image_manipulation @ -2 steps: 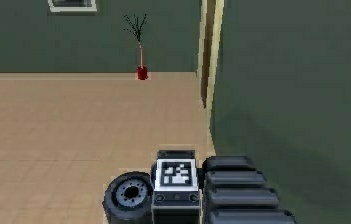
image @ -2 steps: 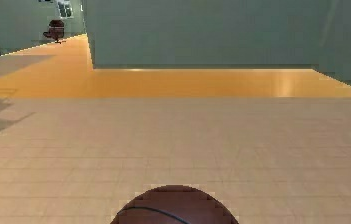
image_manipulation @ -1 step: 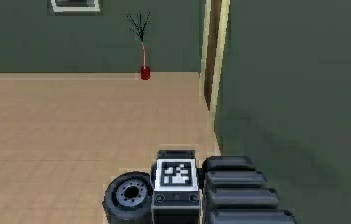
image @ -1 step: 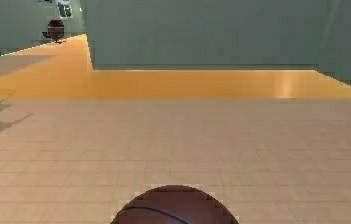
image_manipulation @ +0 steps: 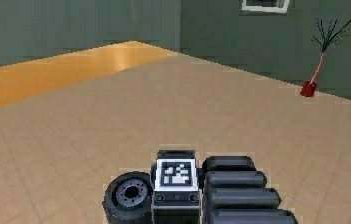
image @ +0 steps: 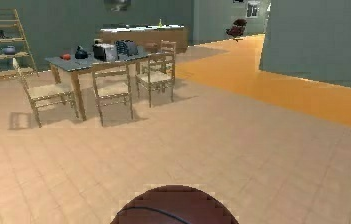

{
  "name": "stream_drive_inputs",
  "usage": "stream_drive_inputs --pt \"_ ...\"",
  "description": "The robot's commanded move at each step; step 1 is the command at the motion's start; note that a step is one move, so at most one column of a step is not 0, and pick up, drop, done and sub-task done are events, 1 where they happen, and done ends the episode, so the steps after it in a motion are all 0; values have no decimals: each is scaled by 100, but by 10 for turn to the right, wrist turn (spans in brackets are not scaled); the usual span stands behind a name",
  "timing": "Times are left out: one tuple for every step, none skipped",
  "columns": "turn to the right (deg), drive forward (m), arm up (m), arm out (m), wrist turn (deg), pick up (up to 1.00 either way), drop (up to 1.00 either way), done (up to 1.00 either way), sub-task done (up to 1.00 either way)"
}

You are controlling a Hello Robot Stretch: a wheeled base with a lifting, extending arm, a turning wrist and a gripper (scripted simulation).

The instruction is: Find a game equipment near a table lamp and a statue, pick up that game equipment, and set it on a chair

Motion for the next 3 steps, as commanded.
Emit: stream_drive_inputs --pt "-390 0 0 0 0 0 0 0 0" --pt "0 100 0 0 0 0 0 0 0" --pt "0 100 0 0 0 0 0 0 0"
